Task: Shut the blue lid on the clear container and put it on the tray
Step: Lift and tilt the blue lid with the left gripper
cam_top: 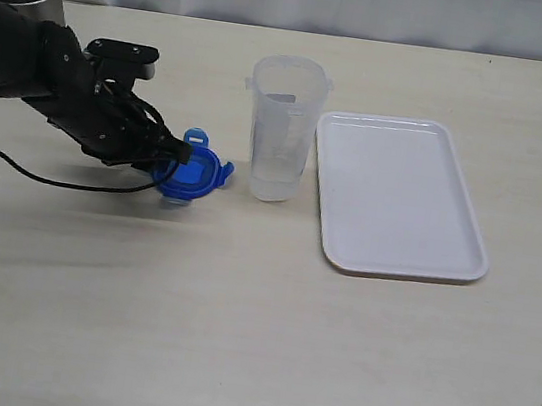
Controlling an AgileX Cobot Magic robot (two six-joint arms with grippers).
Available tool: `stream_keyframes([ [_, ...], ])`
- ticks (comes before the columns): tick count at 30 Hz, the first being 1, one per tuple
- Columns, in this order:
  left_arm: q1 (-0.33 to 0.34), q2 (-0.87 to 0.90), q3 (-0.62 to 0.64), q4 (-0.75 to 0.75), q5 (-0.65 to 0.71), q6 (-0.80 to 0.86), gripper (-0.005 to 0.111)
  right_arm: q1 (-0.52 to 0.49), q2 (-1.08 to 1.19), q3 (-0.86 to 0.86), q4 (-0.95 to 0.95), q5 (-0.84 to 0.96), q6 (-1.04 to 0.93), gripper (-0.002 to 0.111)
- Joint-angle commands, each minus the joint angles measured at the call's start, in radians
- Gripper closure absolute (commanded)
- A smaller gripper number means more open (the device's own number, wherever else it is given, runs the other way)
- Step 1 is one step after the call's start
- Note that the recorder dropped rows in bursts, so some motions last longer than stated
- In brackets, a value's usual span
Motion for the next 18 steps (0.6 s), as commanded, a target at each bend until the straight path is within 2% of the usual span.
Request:
stream_keyframes([
  [1,0.011,0.001,-0.008,0.000,-0.020,-0.003,0.060,-0.006,-0.004,0.002,0.001,-0.003,-0.006,0.104],
  [3,0.018,0.001,-0.008,0.000,-0.025,-0.003,0.063,-0.006,-0.004,0.002,0.001,-0.003,-0.006,0.104],
  [8,0.023,0.004,-0.008,0.000,-0.020,-0.003,0.078,-0.006,-0.004,0.002,0.001,-0.003,-0.006,0.104],
  [18,0.021,0.057,-0.008,0.000,-0.041,-0.003,0.078,-0.006,-0.004,0.002,0.001,-0.003,-0.006,0.104],
])
